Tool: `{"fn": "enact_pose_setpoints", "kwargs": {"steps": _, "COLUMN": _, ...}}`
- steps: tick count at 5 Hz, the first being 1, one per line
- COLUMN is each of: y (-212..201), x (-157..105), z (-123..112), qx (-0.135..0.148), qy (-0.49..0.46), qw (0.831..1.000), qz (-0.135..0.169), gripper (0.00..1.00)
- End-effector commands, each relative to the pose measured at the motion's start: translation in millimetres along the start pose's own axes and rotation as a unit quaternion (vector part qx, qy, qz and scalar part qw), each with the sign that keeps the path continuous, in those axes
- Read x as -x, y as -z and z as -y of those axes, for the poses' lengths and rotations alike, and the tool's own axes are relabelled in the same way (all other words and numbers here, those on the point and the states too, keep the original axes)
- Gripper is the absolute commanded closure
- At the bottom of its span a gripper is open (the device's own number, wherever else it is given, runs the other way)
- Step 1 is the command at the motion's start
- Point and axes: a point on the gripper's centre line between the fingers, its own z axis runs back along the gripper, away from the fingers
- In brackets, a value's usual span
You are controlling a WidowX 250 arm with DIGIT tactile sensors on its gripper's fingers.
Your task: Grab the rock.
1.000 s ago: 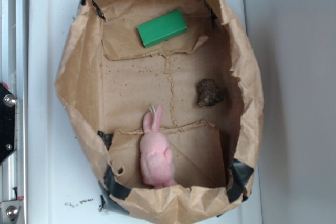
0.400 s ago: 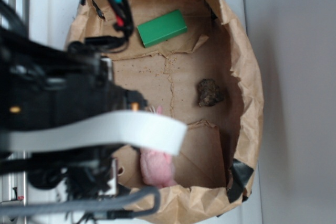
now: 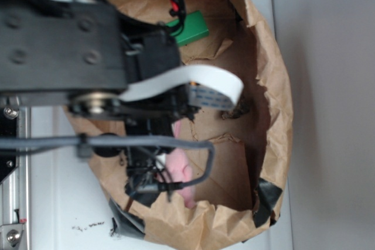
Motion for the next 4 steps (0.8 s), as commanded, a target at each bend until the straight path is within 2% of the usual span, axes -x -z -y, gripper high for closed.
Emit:
{"fn": "enact_pose_setpoints", "kwargs": {"steps": 1, "y": 12.6, "x": -31.3, "z": -13.2, "qx": 0.000, "qy": -0.023, "qw": 1.000, "qz": 0.013, "gripper": 0.00}}
{"fn": "enact_pose_setpoints", "kwargs": {"steps": 3, "y": 41.4, "x": -44.9, "z": -30.9, "qx": -0.029, "qy": -0.040, "qw": 0.999, "qz": 0.009, "gripper": 0.00}}
{"fn": "enact_pose_setpoints", "kwargs": {"steps": 4, "y": 41.4, "x": -44.9, "z": -30.9, "qx": -0.029, "qy": -0.040, "qw": 0.999, "qz": 0.009, "gripper": 0.00}}
